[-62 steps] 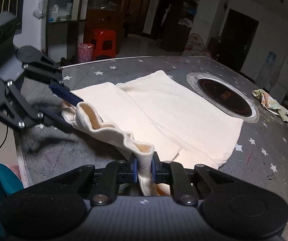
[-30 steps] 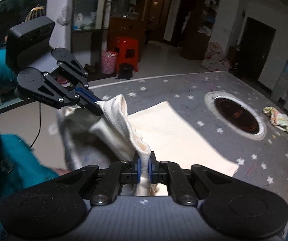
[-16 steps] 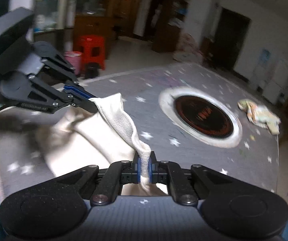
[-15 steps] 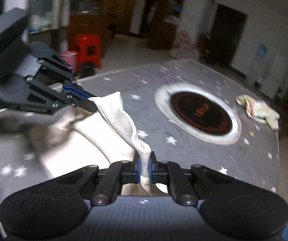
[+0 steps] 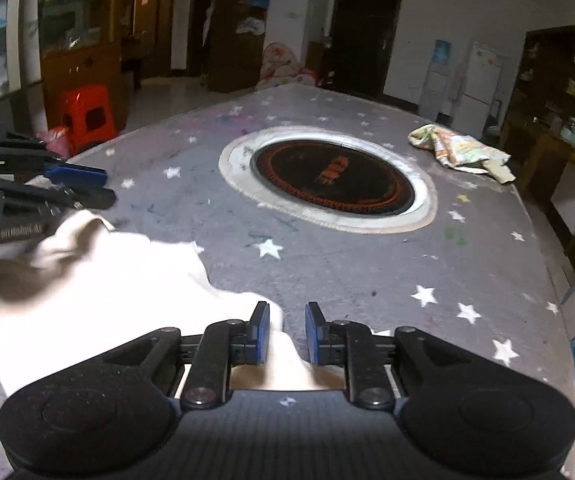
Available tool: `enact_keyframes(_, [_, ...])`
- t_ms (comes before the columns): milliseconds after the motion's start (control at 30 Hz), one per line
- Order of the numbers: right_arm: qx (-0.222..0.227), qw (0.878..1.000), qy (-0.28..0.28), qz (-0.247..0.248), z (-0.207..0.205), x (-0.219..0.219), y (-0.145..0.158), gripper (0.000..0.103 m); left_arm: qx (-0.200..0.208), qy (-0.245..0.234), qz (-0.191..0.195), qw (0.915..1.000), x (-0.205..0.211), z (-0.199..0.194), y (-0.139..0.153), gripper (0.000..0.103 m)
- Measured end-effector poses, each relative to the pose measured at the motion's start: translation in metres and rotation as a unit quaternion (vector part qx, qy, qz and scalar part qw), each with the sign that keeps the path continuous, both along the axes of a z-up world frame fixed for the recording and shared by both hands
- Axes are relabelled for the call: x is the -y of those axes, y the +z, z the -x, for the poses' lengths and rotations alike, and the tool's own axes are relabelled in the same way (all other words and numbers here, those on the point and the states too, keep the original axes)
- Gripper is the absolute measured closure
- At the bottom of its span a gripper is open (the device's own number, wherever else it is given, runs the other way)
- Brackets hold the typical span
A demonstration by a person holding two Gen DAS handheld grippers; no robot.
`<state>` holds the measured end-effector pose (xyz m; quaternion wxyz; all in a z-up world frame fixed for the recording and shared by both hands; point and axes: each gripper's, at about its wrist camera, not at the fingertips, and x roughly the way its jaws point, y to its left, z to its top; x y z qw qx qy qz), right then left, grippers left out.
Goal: Fold clothes
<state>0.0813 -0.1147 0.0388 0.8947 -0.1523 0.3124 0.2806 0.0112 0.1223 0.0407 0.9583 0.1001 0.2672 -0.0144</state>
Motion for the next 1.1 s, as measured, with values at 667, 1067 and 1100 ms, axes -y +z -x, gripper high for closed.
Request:
enact_keyframes(667, [-0.063,0.997,-0.006,-0.046,0.025,0.009,-0.017,0.080,-0.065,0.002,0.073,0.9953,-0.015,0.004,-0.023,0.094])
enact_keyframes(1067, [-0.062,0.996,-0.017,-0.063,0.025,0.018,-0.011,0.075,-0.019,0.024,0.031,0.9990,-0.004,0.011,-0.006,0.090])
enact_keyframes(1100, [-0.060,0.996,-0.015,-0.067,0.026,0.018,-0.008,0.075,-0.015,0.015,0.047,0.9987,-0.002,0.013,0.000,0.090])
